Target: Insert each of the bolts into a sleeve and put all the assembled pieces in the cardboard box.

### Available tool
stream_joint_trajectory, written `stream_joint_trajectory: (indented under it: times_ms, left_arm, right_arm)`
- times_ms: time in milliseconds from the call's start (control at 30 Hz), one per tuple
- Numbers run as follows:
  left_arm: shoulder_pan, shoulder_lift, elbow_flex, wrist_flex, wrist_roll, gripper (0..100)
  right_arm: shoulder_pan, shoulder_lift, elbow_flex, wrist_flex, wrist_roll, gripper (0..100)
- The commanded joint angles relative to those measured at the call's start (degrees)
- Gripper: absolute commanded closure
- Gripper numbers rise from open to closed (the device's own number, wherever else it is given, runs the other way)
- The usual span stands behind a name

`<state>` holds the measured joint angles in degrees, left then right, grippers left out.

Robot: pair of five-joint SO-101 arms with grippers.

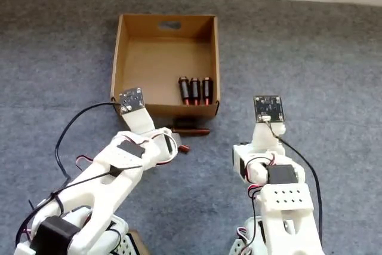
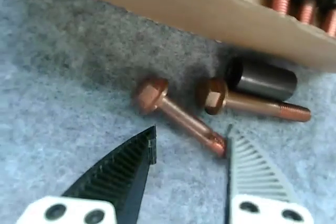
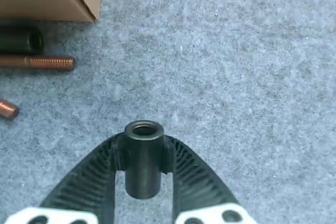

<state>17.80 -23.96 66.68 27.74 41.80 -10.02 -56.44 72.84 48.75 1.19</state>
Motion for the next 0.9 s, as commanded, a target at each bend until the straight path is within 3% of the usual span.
stream_joint_trajectory:
  times_ms: [0,300,467,733,867]
  left_arm:
    - [0.84,-0.13,0.13,-0.79,0.44,75]
    - [-1.54,0.31,0.4,-2.73,2.99,90]
    - [-1.54,7.08,-2.86,-2.73,2.99,93]
    - [-1.27,7.16,-7.6,8.09,2.73,93]
    - [-1.1,1.19,-7.16,12.66,-4.84,93]
  right_arm:
    - [-0.22,-0.92,-0.22,-1.01,-0.35,99.2]
    - [-0.22,-0.92,-0.22,-1.01,-0.35,99.2]
    - [-0.22,-0.92,-0.22,-1.01,-0.35,99.2]
    - [-0.22,-0.92,-0.22,-0.92,-0.35,99.2]
    - [-0.22,-1.1,-0.22,-0.92,-0.35,99.2]
